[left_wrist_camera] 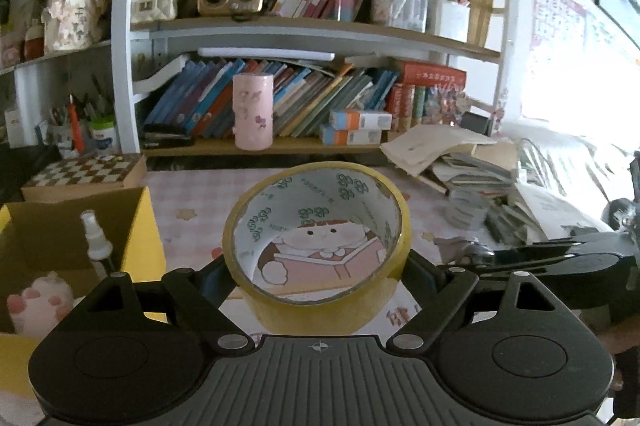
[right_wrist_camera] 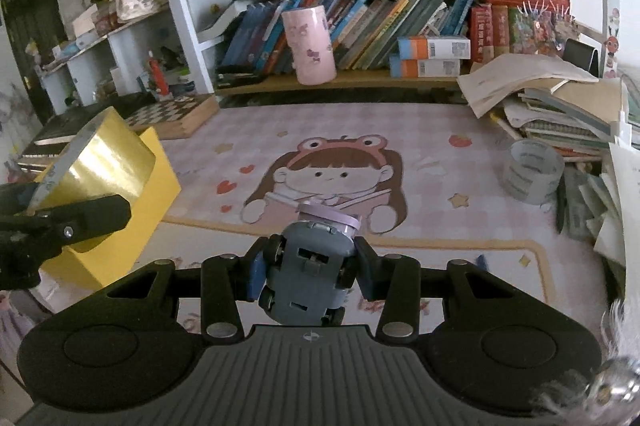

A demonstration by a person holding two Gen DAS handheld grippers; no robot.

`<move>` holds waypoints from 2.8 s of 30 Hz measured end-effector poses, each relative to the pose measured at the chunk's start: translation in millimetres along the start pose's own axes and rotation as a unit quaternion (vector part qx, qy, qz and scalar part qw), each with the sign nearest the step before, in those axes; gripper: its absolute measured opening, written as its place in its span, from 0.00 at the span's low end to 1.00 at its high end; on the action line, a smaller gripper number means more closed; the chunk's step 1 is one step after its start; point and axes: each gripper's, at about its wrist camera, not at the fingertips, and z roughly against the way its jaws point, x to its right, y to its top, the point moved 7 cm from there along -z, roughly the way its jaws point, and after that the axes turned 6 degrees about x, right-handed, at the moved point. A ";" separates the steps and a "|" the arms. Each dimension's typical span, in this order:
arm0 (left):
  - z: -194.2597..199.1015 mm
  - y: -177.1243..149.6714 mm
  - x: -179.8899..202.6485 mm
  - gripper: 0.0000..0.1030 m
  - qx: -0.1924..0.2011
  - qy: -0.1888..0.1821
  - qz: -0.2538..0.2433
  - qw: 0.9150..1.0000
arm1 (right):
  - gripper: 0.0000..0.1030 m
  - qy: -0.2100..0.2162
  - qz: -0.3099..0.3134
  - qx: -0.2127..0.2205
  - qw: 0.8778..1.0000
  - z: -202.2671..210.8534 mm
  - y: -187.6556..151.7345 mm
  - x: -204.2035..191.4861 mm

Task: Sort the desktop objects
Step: 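Carry the tape roll with the left tool toward the box while the right tool carries the car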

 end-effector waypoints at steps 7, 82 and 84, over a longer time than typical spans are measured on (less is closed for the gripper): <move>34.2 -17.8 -14.9 0.85 -0.007 -0.021 0.003 1.000 | 0.39 -0.006 0.015 0.002 1.000 20.6 -18.7 -43.7; 140.4 -9.8 -208.6 0.85 0.053 0.126 0.069 0.988 | 0.39 0.157 0.117 0.029 0.980 -29.3 5.4 -285.1; 130.0 1.1 -216.6 0.85 0.061 0.131 0.067 0.987 | 0.39 0.161 0.122 0.042 0.979 -39.4 20.5 -286.9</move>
